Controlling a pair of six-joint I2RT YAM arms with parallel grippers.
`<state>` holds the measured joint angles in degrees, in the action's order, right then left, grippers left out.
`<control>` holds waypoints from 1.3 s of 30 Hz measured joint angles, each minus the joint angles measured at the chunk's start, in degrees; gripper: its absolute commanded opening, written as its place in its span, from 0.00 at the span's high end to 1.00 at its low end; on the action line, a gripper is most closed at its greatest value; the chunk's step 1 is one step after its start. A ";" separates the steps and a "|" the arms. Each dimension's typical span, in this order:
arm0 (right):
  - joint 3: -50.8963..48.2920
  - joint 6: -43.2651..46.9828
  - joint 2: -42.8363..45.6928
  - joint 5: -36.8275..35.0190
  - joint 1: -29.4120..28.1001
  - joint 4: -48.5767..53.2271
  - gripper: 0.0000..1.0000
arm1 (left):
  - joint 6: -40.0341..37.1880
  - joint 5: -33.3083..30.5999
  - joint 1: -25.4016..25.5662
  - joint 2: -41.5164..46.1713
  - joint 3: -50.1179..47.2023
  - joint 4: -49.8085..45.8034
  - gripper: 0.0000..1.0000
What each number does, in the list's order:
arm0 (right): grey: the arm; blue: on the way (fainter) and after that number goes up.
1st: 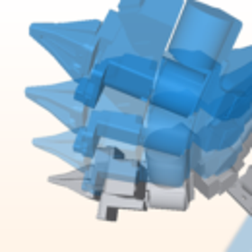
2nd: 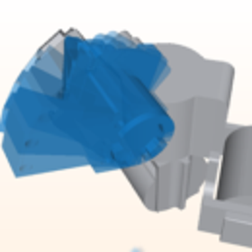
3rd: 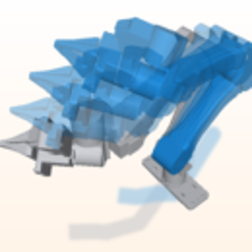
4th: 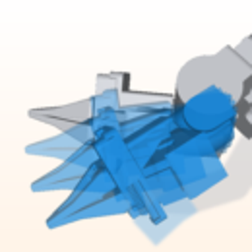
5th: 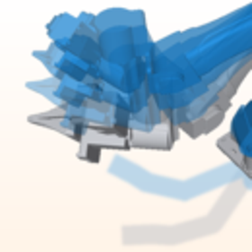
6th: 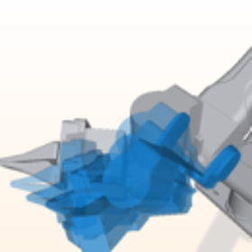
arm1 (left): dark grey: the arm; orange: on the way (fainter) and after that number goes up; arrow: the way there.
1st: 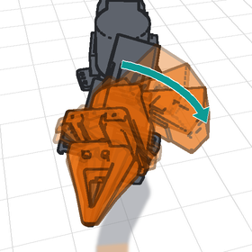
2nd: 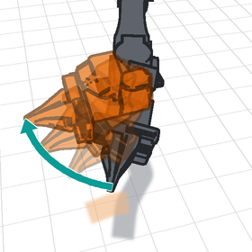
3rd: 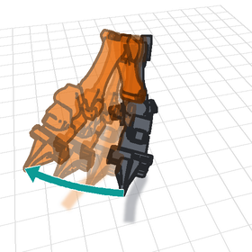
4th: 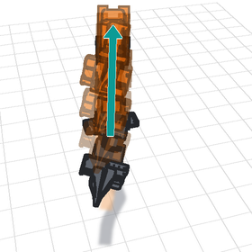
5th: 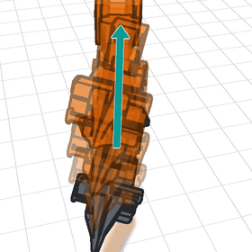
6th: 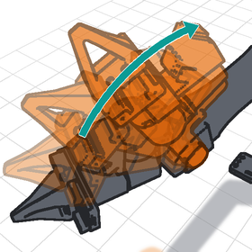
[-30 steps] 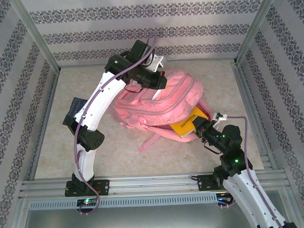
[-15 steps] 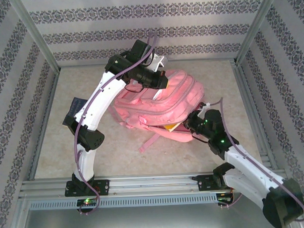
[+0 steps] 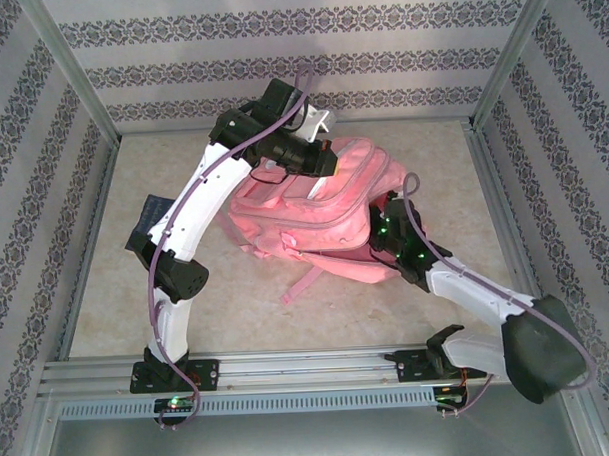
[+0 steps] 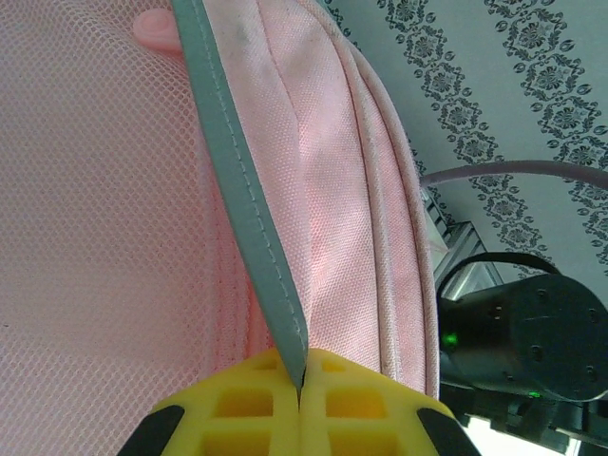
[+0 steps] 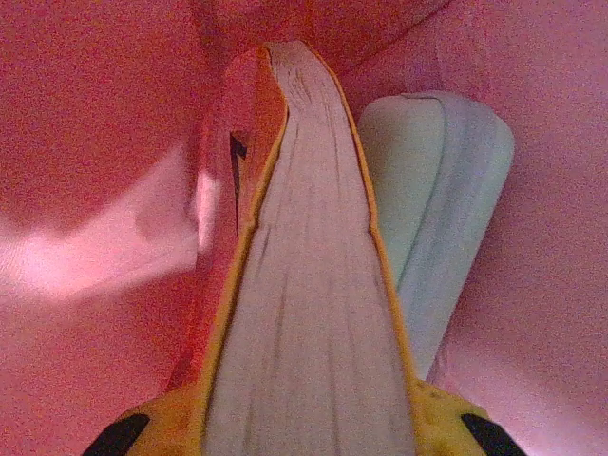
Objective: Pack the student bag
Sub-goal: Place the book in the student bag, then close the student bag at the center of the table.
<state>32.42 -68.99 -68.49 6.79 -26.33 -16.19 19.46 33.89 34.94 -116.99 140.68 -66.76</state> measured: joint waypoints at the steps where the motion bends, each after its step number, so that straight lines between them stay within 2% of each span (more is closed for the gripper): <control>1: 0.98 -0.04 -1.57 -0.31 -0.37 -0.35 0.95 | 0.02 0.26 -0.13 0.00 -0.13 0.17 1.00; 4: 3.87 -0.09 -5.51 -1.46 -1.79 -1.44 0.84 | 0.11 0.70 -0.20 0.00 -0.22 0.68 1.00; 6: 5.29 -0.35 -7.58 -2.32 -2.89 -2.47 0.71 | 0.26 0.94 -0.35 0.00 -0.22 1.01 1.00; 10: 6.78 -1.25 -12.09 -3.61 -5.53 -6.32 0.39 | 0.48 1.73 -0.96 0.00 -0.22 1.60 1.00; 11: 7.15 -1.44 -13.11 -3.74 -5.90 -7.28 0.34 | 0.55 1.92 -1.22 0.00 -0.22 1.62 1.00; 15: 7.15 -1.79 -14.47 -3.72 -5.90 -11.17 0.19 | 1.57 3.61 -2.91 0.02 -1.16 2.60 1.00; 19: 3.41 -1.03 -10.29 -3.91 -5.53 -12.74 0.09 | 3.48 6.64 -4.07 0.90 -6.51 7.15 1.00; 24: -3.39 1.27 2.71 -4.96 -4.52 -10.58 0.07 | 7.96 10.51 -6.10 5.22 -18.10 16.76 1.00; 28: -8.09 1.92 13.07 -5.53 -1.90 -7.63 0.12 | 12.48 13.55 -8.13 9.05 -26.36 25.05 1.00; 35: -11.32 3.39 33.68 -9.97 0.70 9.01 0.21 | 17.40 15.47 -9.75 11.87 -36.06 36.13 1.00; 39: -9.75 7.08 43.76 -14.03 0.74 20.15 0.22 | 19.87 15.41 -9.81 13.29 -43.47 42.66 1.00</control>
<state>22.68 -61.91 -24.73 -7.25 -25.58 3.97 39.33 49.30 25.12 -103.70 97.21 -24.10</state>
